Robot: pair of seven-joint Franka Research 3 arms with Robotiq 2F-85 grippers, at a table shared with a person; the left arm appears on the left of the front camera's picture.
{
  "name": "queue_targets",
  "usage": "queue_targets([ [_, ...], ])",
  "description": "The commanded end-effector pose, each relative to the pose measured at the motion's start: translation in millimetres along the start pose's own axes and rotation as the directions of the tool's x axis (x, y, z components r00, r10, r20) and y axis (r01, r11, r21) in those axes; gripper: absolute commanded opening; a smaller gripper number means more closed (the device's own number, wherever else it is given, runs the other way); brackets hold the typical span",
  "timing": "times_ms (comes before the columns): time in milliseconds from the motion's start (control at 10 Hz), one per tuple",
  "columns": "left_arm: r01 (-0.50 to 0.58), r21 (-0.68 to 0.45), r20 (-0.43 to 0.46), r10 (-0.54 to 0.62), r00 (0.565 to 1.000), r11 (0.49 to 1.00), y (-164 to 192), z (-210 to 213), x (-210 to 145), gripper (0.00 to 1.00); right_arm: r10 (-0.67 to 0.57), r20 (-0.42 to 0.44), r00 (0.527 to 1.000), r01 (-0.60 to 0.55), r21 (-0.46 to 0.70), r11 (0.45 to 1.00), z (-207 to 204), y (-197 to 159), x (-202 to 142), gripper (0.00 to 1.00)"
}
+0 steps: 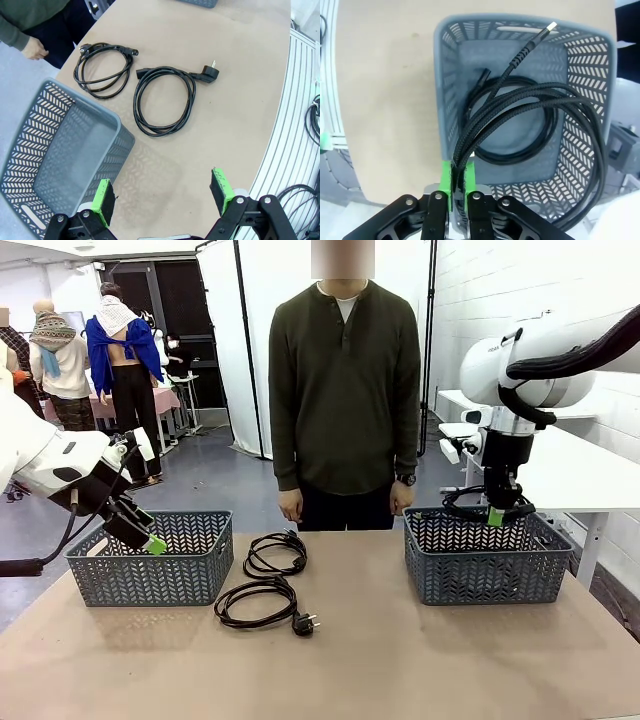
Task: Organize the cables according to human instructions.
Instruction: Pick up a bundle of cables and place it in the basket indicated by the human.
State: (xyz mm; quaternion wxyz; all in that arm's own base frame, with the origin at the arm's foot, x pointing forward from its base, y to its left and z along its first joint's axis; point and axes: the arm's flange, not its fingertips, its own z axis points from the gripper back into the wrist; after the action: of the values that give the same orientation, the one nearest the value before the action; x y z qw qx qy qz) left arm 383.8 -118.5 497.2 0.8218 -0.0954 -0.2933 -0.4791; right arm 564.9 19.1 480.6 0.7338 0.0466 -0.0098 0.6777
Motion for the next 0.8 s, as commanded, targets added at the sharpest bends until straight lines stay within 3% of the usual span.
queue_targets([
  [0,0.010,-0.020,0.014,-0.009,1.000,1.000,4,-1,-3,1.00,0.065,0.024,0.998,-0.064,-0.017,0.998,-9,-15,-5,0.00],
  [600,0.010,-0.020,0.014,-0.009,1.000,1.000,4,-1,-3,1.00,0.049,0.018,0.999,-0.049,-0.033,0.998,-29,-40,-6,0.00],
  [700,0.010,-0.020,0.014,-0.009,1.000,1.000,4,-1,-3,1.00,0.036,0.007,0.999,-0.036,-0.037,0.999,-29,-43,-6,0.19],
])
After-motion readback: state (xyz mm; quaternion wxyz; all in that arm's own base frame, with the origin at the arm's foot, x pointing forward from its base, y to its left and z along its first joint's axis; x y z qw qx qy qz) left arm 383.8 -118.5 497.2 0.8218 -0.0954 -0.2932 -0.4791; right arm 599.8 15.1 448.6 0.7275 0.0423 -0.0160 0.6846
